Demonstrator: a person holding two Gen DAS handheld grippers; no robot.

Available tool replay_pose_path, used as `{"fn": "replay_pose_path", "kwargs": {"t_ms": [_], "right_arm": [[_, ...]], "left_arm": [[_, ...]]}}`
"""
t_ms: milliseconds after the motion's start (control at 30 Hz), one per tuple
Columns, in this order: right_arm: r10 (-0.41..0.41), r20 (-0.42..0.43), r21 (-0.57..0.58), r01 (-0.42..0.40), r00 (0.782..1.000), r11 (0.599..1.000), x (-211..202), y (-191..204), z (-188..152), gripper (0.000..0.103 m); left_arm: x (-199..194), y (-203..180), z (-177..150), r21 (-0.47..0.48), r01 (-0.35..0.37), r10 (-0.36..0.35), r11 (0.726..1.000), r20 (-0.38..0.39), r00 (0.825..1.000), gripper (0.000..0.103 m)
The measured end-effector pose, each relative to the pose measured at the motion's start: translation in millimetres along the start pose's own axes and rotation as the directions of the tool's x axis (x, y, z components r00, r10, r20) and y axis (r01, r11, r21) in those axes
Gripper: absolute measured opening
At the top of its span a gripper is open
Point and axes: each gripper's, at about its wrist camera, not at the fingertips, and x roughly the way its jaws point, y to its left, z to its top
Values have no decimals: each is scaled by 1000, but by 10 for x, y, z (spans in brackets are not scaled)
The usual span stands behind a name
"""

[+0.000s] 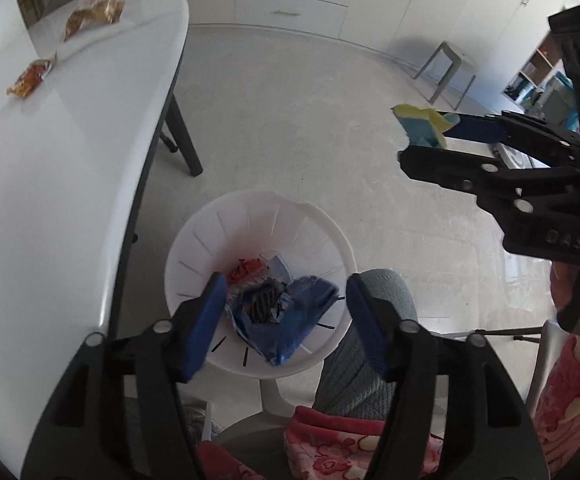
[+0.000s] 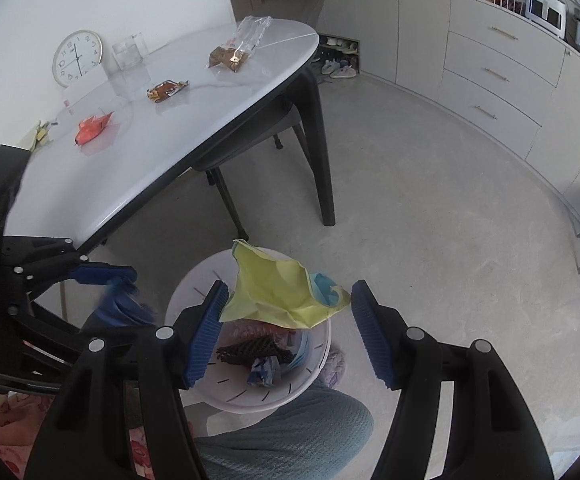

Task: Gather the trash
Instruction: 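Open the right tool over the bin to drop the yellow-green paper, then move both open tools back over the table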

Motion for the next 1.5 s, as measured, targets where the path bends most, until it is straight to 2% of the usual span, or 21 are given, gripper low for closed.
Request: {"fn": "replay_pose_path", "kwargs": {"t_ms": [133, 233, 333, 500, 567, 700, 767, 800, 933, 1200, 1367, 1500], "right_arm": [[19, -2, -7, -19, 1000, 1000, 64, 12, 28, 64], [25, 2, -9, -25, 1000, 1000, 74, 14, 48, 64], [28, 3, -10, -28, 1000, 1000, 90, 36, 75, 64], [33, -17, -12, -33, 999, 999, 188, 83, 65, 66], [36, -37, -16, -36, 999, 999, 280, 127, 52, 66], [47, -91, -27, -49, 995, 998, 505, 264, 9, 68], [42, -103, -30, -46, 994, 999, 571, 327, 1, 85], [35, -101, -34, -38, 994, 999, 586, 360, 6, 88], [30, -74, -29, -32, 997, 999, 556, 437, 75, 94], [15, 57, 17, -16, 998, 1000, 249, 537, 466, 100], [17, 123, 27, -20, 992, 999, 168, 639, 771, 100], [20, 141, 34, -25, 990, 999, 218, 695, 1032, 100]], "left_arm": [[17, -58, 9, 8, -11, 11, 1000, 4, 1000, 65], [-120, -30, 37, 8, -16, 16, 1000, 48, 999, 75], [-275, 40, 52, -1, -16, 16, 1000, 81, 997, 75], [-593, 261, 7, -41, -43, 48, 998, 132, 990, 77], [-731, 371, -28, -64, -58, 68, 996, 165, 984, 87], [-1007, 617, -107, -120, -80, 104, 989, 211, 972, 87], [-1111, 742, -133, -151, -99, 132, 984, 225, 965, 87], [-1164, 814, -142, -166, -109, 146, 980, 230, 962, 87], [-1324, 1114, -167, -221, -153, 207, 963, 246, 947, 93], [-1540, 1760, -142, -281, -239, 314, 929, 262, 913, 94], [-1609, 2101, -94, -295, -270, 348, 916, 255, 902, 94], [-1618, 2319, -20, -289, -295, 369, 911, 248, 896, 94]]}}
